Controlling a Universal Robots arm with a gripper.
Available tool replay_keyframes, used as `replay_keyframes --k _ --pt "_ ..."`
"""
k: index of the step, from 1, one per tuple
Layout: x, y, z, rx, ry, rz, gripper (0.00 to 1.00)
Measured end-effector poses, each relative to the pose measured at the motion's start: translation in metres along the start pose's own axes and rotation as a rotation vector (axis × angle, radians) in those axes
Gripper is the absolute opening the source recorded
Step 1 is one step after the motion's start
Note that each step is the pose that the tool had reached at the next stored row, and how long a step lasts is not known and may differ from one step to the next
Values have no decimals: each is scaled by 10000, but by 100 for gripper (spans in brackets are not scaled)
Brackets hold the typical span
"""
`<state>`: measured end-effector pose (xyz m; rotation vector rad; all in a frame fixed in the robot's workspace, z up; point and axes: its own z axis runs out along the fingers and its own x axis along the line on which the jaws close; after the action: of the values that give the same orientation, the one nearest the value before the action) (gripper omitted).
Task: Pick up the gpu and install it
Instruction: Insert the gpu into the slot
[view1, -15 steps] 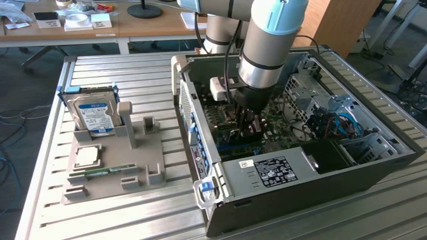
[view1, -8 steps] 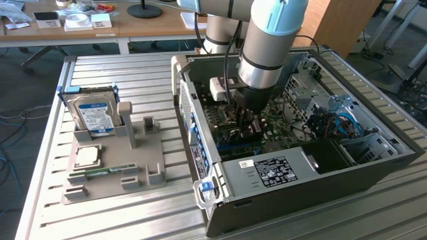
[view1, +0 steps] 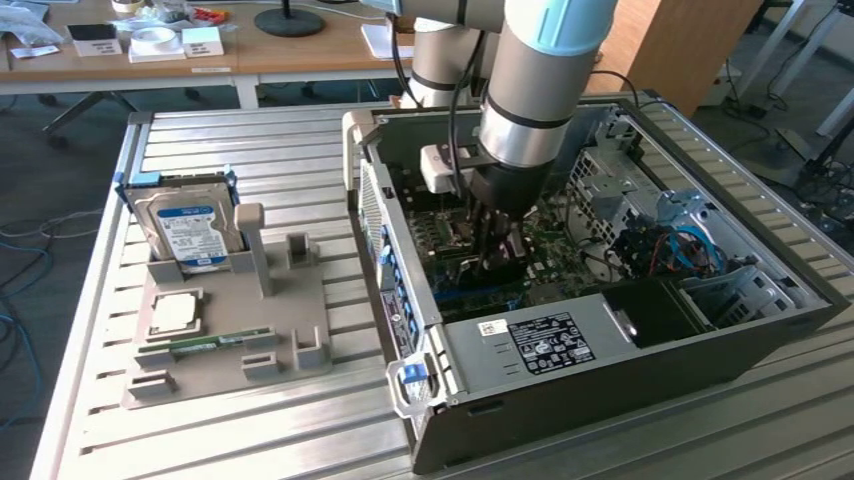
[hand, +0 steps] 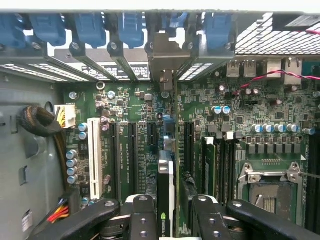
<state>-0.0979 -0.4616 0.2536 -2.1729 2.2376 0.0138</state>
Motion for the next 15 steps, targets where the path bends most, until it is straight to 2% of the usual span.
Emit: replay_keyframes --k 15 --pt "-11 1 0 1 2 0 34"
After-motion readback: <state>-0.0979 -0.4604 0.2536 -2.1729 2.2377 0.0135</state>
